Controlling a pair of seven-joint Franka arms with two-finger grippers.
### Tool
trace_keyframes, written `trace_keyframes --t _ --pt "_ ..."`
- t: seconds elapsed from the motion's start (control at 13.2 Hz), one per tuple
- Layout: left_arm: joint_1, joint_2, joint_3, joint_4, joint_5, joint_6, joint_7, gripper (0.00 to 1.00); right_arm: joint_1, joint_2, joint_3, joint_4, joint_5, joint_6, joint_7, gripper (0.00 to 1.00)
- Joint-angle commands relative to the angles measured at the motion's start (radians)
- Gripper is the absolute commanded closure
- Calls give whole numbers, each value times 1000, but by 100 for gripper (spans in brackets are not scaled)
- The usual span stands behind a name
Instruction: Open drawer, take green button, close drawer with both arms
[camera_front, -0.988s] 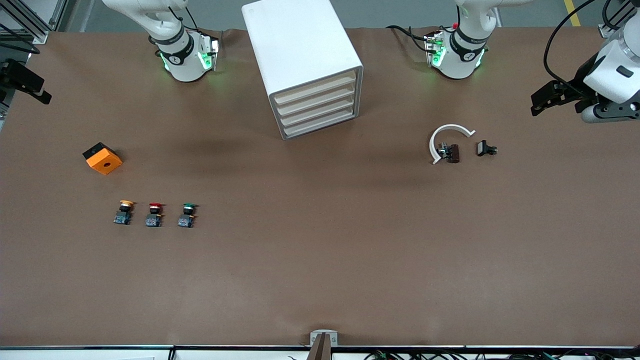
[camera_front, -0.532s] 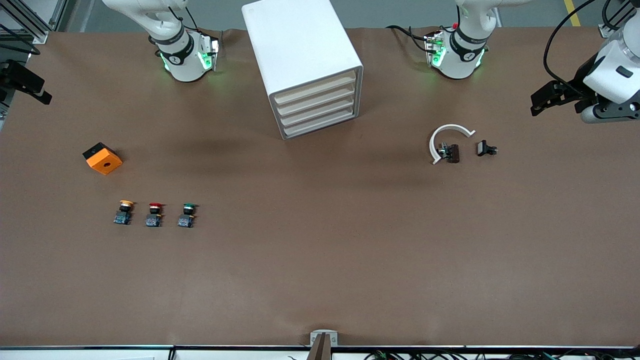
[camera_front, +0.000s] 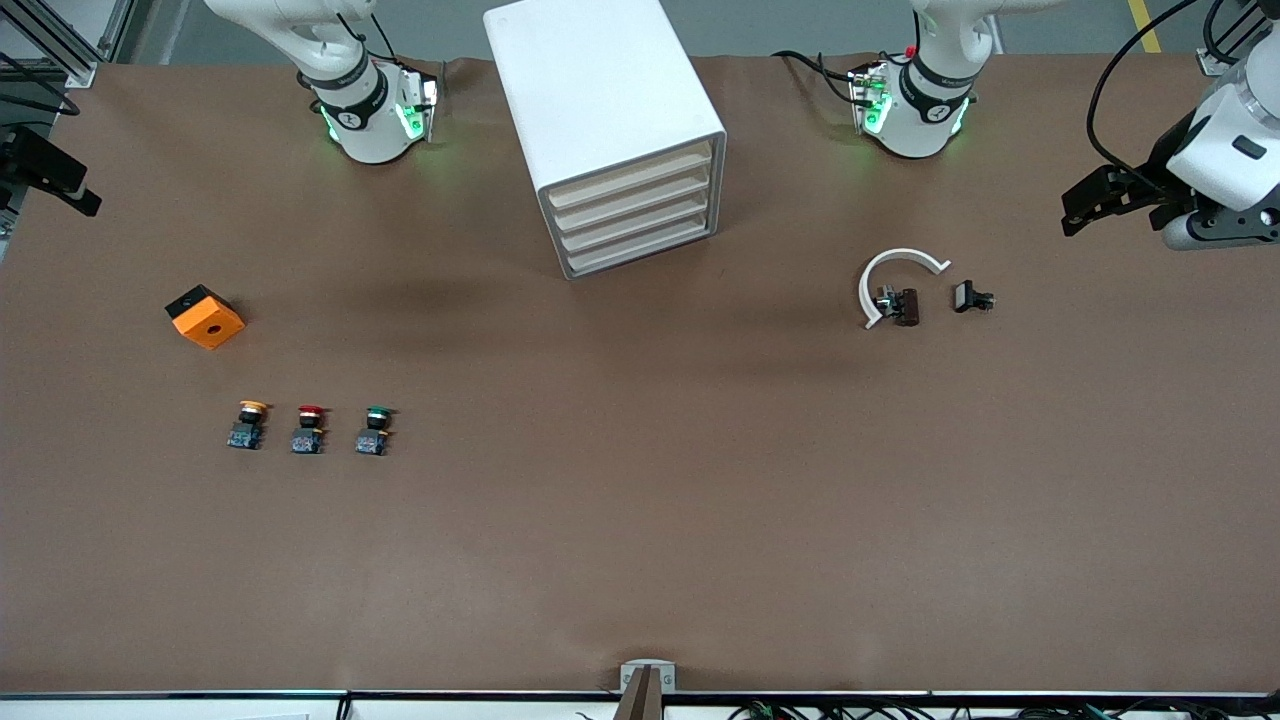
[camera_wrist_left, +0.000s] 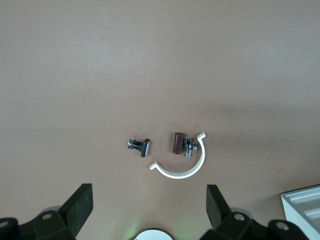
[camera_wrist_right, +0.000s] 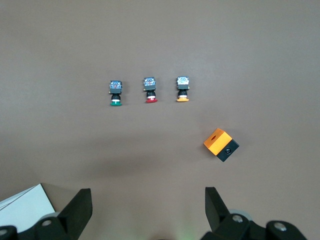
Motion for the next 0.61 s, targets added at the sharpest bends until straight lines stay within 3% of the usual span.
trace_keyframes --t 0.0,0.53 --pt "1 28 5 47 -6 7 18 0 9 -18 0 -36 -3 10 20 0" --pt "0 68 13 104 24 26 -2 0 12 -18 3 -46 -3 10 19 0"
